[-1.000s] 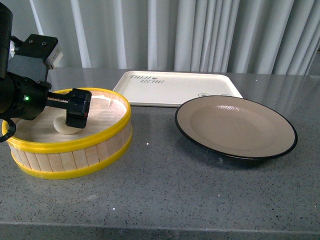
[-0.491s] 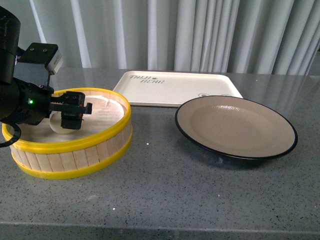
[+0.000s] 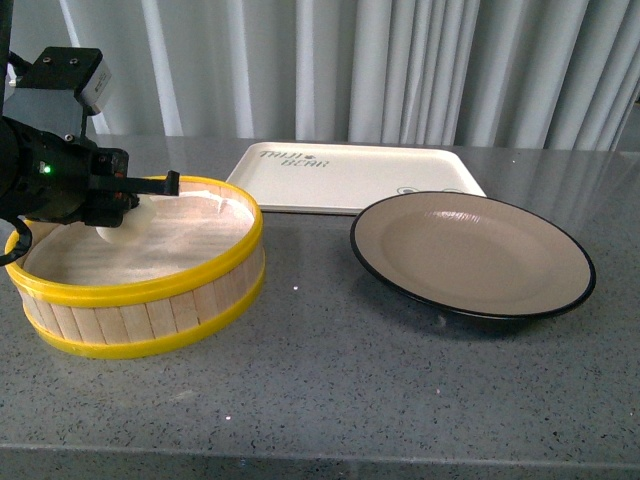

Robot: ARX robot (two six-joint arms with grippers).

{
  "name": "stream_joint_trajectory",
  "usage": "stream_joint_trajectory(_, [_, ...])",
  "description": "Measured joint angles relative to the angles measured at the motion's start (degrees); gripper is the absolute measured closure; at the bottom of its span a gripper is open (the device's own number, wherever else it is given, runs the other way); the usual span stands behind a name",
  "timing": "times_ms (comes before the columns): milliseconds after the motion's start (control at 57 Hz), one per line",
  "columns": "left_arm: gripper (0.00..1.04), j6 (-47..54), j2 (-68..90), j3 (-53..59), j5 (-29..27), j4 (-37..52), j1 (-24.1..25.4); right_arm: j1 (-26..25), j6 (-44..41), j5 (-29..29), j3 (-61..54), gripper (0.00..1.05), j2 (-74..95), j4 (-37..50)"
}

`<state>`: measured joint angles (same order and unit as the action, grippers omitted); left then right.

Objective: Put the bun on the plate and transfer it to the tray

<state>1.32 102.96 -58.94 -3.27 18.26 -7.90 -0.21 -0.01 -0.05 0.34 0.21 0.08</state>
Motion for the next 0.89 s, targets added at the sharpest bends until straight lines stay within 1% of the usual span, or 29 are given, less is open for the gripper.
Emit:
stream_joint_trajectory(70, [1.01, -0.15, -0.52, 0.0, 0.35, -0.33, -0.46, 0.0, -0.02, -0.02, 0.0, 0.08, 0.0, 0.0])
stream_joint_trajectory(193, [1.01, -1.14, -3.45, -0.02, 1.27, -1.57, -3.56, 0.0, -0.02, 0.0, 0.0, 0.08, 0.0, 0.0])
stream_joint_trajectory(404, [1.01, -1.77, -6.12, -2.75, 1.29, -3.3, -14.01, 0.0, -0.02, 0.0, 0.0, 0.08, 0.0, 0.0])
stream_joint_trajectory(526, [1.01, -1.57, -3.98, -6.27, -0.02, -3.54, -20.87, 0.0, -0.02, 0.0, 0.0, 0.08, 0.0, 0.0])
stream_joint_trajectory(596, [1.01, -1.4, -1.75, -8.7, -0.7, -3.8, -23.85, 0.0, -0.02, 0.0, 0.0, 0.08, 0.0, 0.0])
stream_joint_trajectory(719, [1.01, -1.42, 2.84, -12.44, -1.51, -5.18, -27.61, 0.0, -0.02, 0.0, 0.0, 0.08, 0.0, 0.0])
stream_joint_trajectory(895, [1.01, -1.9, 8.85, -17.77, -2.86, -6.8, -31.43, 0.0, 0.0, 0.0, 0.0, 0.08, 0.0, 0.0])
